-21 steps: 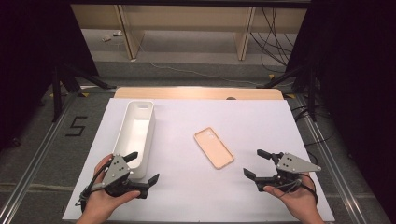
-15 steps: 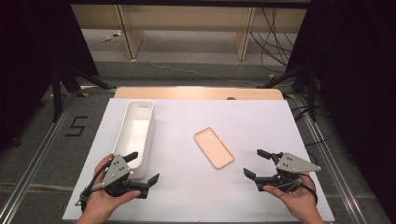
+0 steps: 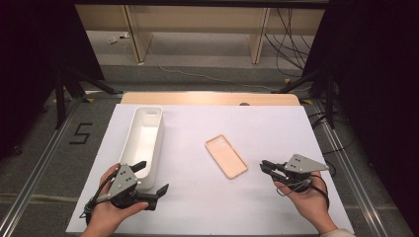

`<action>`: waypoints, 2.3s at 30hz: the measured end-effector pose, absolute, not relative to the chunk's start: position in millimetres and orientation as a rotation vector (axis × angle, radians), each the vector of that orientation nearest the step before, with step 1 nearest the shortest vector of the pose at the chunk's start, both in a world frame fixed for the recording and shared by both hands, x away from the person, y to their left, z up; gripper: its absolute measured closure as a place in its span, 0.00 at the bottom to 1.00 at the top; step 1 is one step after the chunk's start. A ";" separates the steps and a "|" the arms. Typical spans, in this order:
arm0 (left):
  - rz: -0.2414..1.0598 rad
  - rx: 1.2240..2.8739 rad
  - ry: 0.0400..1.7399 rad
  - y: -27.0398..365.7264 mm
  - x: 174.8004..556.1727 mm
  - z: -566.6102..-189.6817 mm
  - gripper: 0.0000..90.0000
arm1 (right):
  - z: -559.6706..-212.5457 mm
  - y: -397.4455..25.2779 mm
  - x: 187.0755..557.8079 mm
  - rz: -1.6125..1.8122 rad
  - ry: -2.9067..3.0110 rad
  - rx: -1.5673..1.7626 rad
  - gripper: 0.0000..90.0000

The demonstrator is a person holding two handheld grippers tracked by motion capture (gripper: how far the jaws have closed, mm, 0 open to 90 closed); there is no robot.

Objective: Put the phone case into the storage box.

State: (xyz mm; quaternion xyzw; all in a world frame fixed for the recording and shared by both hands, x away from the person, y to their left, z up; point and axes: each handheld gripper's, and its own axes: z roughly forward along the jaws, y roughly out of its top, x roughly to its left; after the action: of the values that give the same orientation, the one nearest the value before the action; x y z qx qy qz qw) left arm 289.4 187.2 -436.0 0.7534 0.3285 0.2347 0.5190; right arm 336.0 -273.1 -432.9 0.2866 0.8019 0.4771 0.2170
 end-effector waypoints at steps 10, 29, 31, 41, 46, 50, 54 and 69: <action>0.560 1.806 0.792 187.2 290.3 -436.3 0.02 | -441.0 -259.0 364.0 1.182 2.311 0.873 1.00; 0.559 1.801 0.796 188.4 289.9 -436.7 0.03 | -473.4 -237.1 407.8 0.979 2.470 1.006 1.00; 0.559 1.800 0.798 188.4 289.9 -436.7 0.03 | -475.9 -235.7 409.4 0.969 2.479 1.008 1.00; 0.555 1.800 0.796 188.7 290.0 -436.8 0.03 | -482.4 -232.6 412.0 0.930 2.516 1.017 1.00; 0.555 1.799 0.798 188.4 289.8 -436.9 0.03 | -482.4 -231.7 411.5 0.932 2.520 1.013 1.00; 0.556 1.797 0.798 188.4 289.8 -436.9 0.03 | -482.2 -230.8 410.7 0.932 2.524 1.012 1.00; 0.554 1.799 0.797 188.6 289.9 -436.8 0.03 | -482.0 -228.9 409.5 0.933 2.532 1.004 1.00; 0.553 1.798 0.797 188.7 289.7 -436.8 0.03 | -481.5 -215.4 400.9 0.932 2.581 0.946 1.00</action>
State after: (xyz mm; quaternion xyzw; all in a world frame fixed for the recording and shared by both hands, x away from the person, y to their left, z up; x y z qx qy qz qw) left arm 289.7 188.7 -436.8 0.7505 0.3329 0.2308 0.5221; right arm 400.9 -215.4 -481.5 0.3237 0.8828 0.3188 0.1193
